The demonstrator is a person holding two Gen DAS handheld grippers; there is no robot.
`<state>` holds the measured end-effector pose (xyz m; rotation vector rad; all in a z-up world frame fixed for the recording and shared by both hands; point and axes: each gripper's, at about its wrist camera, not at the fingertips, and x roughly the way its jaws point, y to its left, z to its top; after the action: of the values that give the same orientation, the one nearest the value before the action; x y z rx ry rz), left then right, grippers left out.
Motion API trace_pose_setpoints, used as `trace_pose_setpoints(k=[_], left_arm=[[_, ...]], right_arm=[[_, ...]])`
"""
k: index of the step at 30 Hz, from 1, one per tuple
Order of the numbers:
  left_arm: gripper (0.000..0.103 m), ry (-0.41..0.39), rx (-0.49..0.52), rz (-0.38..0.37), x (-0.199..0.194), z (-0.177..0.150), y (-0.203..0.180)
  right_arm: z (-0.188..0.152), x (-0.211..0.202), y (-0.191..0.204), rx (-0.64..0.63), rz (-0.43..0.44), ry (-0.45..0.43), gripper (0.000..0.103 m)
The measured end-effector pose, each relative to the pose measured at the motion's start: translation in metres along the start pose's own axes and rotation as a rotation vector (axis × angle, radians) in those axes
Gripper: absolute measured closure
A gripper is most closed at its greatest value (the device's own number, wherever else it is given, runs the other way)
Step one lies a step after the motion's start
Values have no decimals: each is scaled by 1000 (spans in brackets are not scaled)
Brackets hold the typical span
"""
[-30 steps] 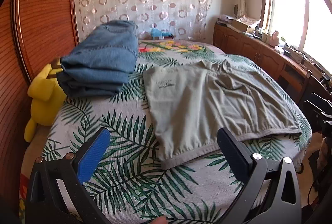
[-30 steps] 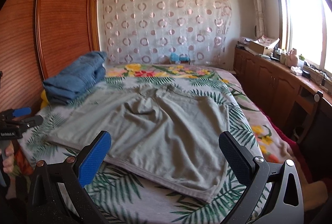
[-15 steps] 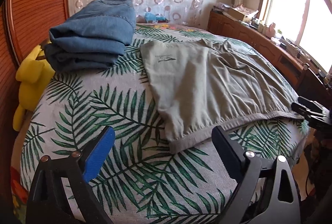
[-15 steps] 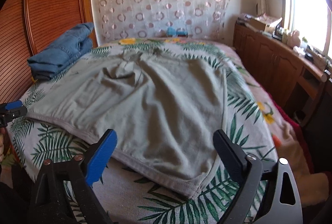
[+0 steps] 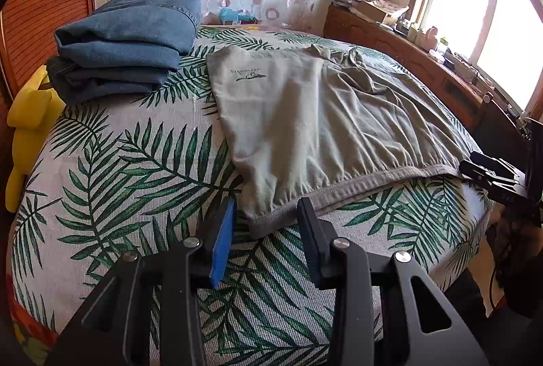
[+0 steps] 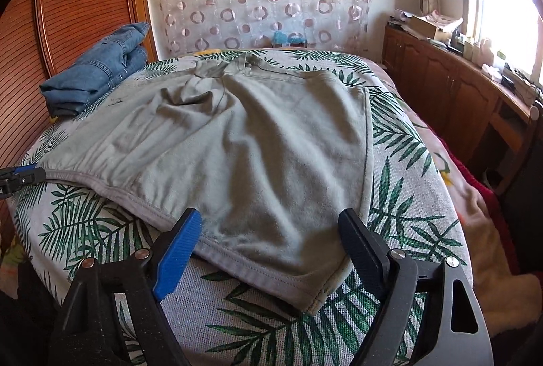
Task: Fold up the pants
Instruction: 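Lower both tools toward the hem of the grey pants, then close the right gripper on the pants hem while the left tool hovers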
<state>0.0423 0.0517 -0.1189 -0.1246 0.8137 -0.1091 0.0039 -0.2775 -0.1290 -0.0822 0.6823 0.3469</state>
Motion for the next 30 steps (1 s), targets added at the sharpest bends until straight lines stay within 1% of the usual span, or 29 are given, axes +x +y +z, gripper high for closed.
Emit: trace_pose_setpoints(k=[2,3,4,5,6,8,9,14,20,24,30], left_arm=[[75,2,8,-6,2,2,0],[88,2,13,-20,2,2,-1],[92,0,22,-26,2,2,-3],[92,-4,27,-23,0,3,-4],[92,-11,22,-28,-2,4,-4],[94,-30,21,-55,-10,7,-5],[94,-42,28,-57,-14,9,-8],[94,-85,61,-93,-31,24,-22],[94,-104,95,-131,-35,38,-40],[95,-117,131,-168,-35,54,-57],[95,-144,208,-226,-34,85,-94]], right_arm=[[-1,0,-1,-1,3,-6,19],[-2,-1,-1,-2,4,-7,19],[-1,-1,0,-3,4,-9,22],[-3,-1,-1,-7,-1,-16,35],[-3,0,-1,-14,-10,-21,43],[-4,3,-5,-13,-3,-26,47],[-5,3,-6,-10,0,-27,50],[-1,5,-9,9,12,-29,51],[2,2,-8,13,22,-47,51],[4,0,-9,11,20,-57,51],[5,0,-11,16,12,-66,51]])
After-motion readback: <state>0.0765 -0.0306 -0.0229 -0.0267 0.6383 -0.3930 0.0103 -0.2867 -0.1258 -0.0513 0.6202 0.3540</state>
